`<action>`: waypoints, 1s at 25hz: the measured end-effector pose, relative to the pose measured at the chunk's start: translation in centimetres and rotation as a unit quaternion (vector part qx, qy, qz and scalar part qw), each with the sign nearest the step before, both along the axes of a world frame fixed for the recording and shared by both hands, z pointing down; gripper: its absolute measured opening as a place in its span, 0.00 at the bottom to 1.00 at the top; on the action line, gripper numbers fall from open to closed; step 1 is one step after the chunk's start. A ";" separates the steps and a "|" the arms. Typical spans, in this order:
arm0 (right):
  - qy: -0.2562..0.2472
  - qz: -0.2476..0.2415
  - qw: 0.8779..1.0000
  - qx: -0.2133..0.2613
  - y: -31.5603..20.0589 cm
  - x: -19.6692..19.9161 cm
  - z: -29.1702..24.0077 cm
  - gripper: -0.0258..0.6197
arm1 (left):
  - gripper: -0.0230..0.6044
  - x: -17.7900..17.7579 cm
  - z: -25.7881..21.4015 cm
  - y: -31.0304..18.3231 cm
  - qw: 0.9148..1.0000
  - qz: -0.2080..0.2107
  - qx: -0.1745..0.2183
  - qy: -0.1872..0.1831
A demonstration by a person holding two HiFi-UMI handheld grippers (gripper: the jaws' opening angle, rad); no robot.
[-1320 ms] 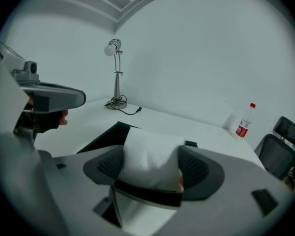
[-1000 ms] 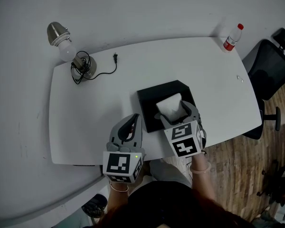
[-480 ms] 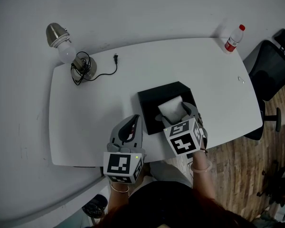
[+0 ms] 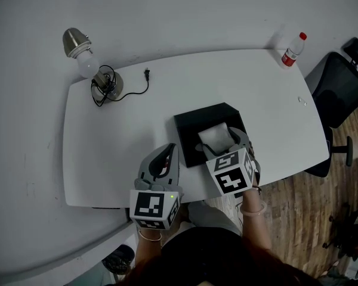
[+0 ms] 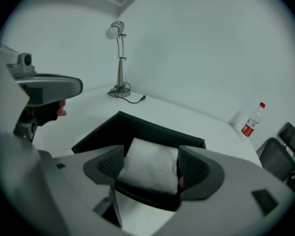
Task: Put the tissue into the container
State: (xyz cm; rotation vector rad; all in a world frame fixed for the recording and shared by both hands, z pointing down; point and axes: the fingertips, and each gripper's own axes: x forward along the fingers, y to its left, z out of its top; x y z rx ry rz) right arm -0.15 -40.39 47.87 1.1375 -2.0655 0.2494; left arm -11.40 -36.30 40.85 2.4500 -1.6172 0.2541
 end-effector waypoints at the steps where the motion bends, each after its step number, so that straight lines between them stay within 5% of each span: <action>1: -0.005 0.001 1.000 0.004 0.1 0.0 -0.2 0.61 | 0.08 0.0 -0.1 0.1 1.000 0.000 0.001 -0.001; 18: -0.033 0.008 0.998 0.054 3.6 0.1 -3.4 0.60 | 0.08 0.0 -2.3 4.2 1.000 -0.007 0.030 -0.006; 23: -0.032 0.024 0.996 0.078 5.0 0.8 -4.3 0.42 | 0.08 0.2 -3.0 5.6 0.999 -0.007 0.039 -0.005; 25: -0.030 0.025 0.996 0.085 5.5 1.1 -4.8 0.42 | 0.08 0.3 -3.4 6.2 0.999 -0.006 0.043 -0.006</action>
